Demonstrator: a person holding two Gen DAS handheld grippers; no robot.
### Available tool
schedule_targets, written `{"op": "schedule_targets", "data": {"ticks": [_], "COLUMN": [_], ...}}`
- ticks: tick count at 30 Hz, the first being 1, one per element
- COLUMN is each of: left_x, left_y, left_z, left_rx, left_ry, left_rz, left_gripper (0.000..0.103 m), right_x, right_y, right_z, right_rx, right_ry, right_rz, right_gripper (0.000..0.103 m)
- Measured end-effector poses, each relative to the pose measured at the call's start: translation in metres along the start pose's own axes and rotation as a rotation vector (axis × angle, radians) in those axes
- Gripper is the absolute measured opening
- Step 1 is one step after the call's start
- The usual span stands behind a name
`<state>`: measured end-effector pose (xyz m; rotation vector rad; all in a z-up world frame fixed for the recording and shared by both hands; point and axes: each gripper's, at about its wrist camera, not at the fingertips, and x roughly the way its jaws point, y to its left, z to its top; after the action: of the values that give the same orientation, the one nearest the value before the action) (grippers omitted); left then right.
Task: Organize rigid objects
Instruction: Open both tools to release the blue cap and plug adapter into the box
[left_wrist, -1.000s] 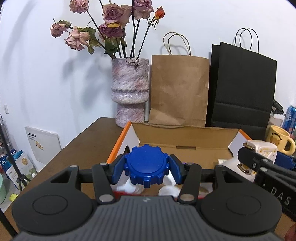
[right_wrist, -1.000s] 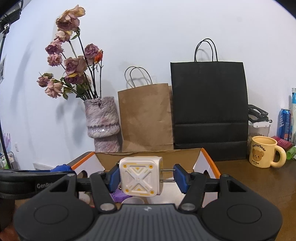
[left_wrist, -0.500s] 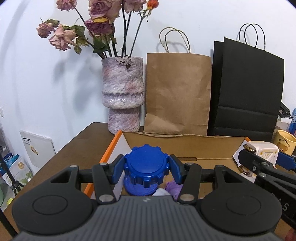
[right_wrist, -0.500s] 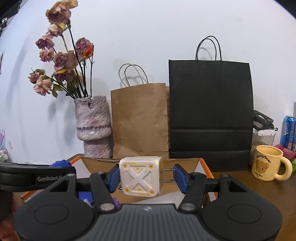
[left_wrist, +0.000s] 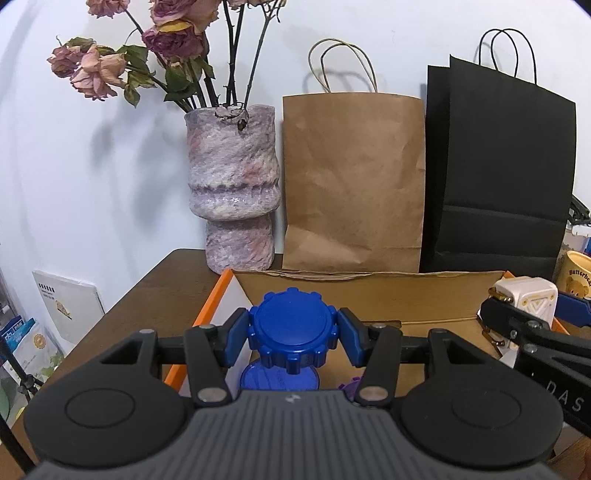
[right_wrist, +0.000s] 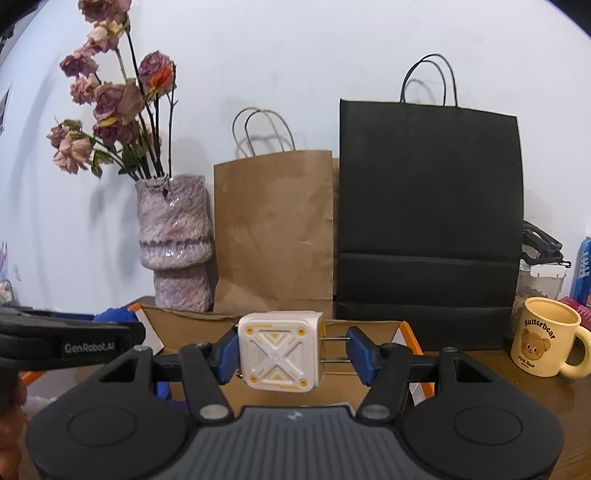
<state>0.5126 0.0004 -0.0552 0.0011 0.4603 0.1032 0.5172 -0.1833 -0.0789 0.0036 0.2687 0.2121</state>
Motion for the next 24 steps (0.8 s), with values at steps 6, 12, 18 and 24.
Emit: {"op": "schedule_targets", "data": {"ticks": [6, 12, 18, 24], "left_x": [-0.003, -0.005, -0.007, -0.021], "left_y": [0.002, 0.008, 0.009, 0.010], "left_z": [0.000, 0.004, 0.004, 0.003], "left_rx": [0.014, -0.002, -0.006, -0.004], "left_ry": [-0.034, -0.044, -0.045, -0.053], "left_rz": [0.031, 0.044, 0.051, 0.045], "left_gripper": [0.103, 0.103, 0.103, 0.103], "right_x": [0.000, -0.005, -0.006, -0.017], "right_y": [-0.006, -0.011, -0.011, -0.010], "right_z": [-0.003, -0.003, -0.002, -0.001], "right_rx": [0.008, 0.008, 0.004, 0.001], "right_ry": [0.010, -0.019, -0.017, -0.017], "right_rz": [-0.016, -0.053, -0.054, -0.047], "right_gripper": [0.098, 0.103, 0.103, 0.103]}}
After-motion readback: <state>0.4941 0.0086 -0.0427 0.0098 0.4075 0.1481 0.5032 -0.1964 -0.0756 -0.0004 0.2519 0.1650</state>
